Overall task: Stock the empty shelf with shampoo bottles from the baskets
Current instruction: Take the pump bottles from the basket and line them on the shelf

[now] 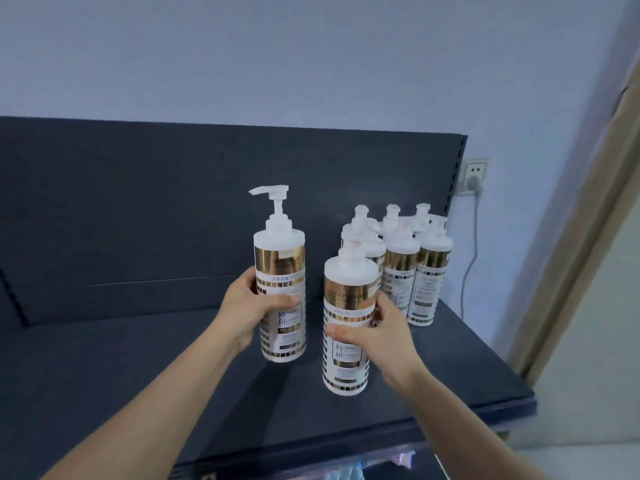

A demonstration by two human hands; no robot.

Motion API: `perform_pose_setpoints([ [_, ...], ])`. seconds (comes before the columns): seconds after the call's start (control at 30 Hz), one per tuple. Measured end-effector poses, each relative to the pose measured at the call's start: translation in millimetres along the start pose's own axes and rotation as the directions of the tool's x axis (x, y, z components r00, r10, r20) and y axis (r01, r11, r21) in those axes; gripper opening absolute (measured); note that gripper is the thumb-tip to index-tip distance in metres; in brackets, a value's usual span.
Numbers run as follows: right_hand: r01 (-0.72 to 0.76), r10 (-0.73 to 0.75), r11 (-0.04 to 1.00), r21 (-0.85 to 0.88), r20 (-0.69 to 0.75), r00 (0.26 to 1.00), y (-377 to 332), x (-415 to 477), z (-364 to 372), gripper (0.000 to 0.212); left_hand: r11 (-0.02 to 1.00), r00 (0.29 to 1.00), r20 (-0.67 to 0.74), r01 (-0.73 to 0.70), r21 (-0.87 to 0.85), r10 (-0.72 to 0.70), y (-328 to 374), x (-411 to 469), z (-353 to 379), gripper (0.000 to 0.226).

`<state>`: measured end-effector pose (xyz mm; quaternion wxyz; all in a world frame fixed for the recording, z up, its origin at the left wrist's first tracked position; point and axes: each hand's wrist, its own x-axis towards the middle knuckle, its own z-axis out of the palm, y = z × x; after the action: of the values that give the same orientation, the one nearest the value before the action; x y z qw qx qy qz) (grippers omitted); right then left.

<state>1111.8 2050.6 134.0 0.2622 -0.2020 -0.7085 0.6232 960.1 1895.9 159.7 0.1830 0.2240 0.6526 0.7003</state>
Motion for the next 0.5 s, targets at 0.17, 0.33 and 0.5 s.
perform_pose_setpoints([
  [0.17, 0.018, -0.016, 0.999, -0.042, 0.037, 0.999, 6, 18, 1, 0.062, 0.999, 1.0, -0.005, 0.014, 0.042, -0.014, -9, 33, 13, 0.05],
  [0.33, 0.014, -0.011, 0.996, -0.084, 0.038, 0.999, 11, 31, 6, 0.064, 0.997, 0.999, 0.035, -0.003, 0.082, 0.0, -19, 64, 21, 0.051],
  [0.5, -0.015, 0.021, 0.994, -0.104, 0.052, 0.998, 17, 39, 7, 0.067, 0.993, 0.993, 0.121, -0.022, 0.119, 0.007, -27, 91, 28, 0.052],
])
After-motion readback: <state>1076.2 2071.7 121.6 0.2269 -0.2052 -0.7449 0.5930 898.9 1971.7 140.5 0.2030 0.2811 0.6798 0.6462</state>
